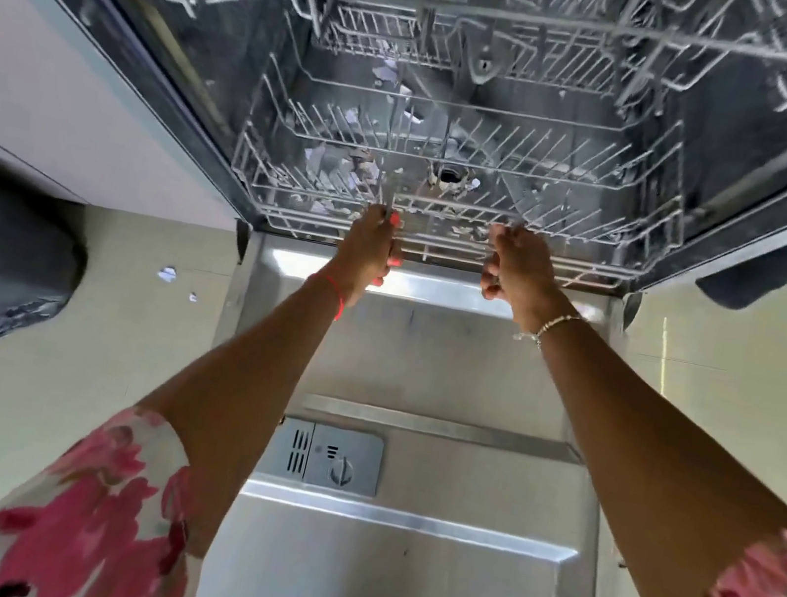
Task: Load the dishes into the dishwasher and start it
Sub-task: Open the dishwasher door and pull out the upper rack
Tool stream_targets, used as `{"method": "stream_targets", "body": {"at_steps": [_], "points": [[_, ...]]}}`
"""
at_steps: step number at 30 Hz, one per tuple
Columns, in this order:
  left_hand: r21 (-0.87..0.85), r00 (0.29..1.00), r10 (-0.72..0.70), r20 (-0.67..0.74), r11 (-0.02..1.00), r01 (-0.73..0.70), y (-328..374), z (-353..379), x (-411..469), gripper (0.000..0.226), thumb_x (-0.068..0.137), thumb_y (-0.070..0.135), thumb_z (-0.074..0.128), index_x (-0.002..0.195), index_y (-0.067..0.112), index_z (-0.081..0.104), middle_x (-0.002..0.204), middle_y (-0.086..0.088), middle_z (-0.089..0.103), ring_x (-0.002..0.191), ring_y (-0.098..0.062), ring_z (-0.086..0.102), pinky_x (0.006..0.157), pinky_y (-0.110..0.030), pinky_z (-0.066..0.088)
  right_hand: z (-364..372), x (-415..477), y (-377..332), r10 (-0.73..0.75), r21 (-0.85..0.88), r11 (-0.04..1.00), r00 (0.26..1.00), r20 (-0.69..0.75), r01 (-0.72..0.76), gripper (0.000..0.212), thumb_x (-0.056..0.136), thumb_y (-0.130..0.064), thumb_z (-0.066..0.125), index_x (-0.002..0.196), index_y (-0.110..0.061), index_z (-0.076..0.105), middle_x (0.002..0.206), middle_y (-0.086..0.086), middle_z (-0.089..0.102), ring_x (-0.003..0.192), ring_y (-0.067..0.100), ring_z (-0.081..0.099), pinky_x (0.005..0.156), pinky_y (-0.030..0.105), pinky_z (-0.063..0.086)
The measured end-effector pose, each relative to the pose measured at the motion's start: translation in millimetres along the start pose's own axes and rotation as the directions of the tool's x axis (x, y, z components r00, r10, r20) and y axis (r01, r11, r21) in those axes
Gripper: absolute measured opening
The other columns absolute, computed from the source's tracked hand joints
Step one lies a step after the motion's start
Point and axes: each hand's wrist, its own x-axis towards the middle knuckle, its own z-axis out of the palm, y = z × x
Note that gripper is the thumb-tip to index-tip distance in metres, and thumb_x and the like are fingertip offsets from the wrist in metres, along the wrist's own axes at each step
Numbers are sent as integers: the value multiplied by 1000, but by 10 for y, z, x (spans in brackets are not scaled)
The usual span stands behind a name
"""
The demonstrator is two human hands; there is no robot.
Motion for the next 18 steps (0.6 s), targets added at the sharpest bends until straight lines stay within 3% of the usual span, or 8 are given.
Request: {"method": "stream_targets", "body": {"at_steps": [5,10,16,18], "points": [[-125,998,-67,-2,990,66,-243,8,-474,27,102,19,24,78,21,35,63,-3,32,26,1,30,28,-9,20,-85,-417,273,-33,-197,980,999,-22,28,30,99,-20,40,69,-19,38,49,5,38,32,12,39,37,16,31],[-67,996,-82,-41,995,79,-690,-3,-1137,25,100,12,35,77,20,39,49,0,40,29,2,35,31,-8,24,-187,-1033,703,32,-216,976,999,7,-29,28,95,-17,48,67,-17,47,47,2,40,36,12,38,39,17,31],[-69,992,-108,-64,992,104,-1246,-28,-1954,27,98,8,40,73,19,42,54,-4,38,34,2,38,34,-8,29,-282,-1767,1379,-42,-329,943,999,1,40,26,93,-12,50,68,-15,54,36,-9,40,29,2,36,41,17,30],[-83,991,-129,-39,989,125,-1383,-28,-2239,23,98,8,40,78,17,45,59,-5,38,35,2,39,36,-8,30,-313,-2019,1570,-48,-383,922,999,11,49,22,93,-14,51,73,-15,58,43,-13,43,33,-1,44,46,17,32]]}}
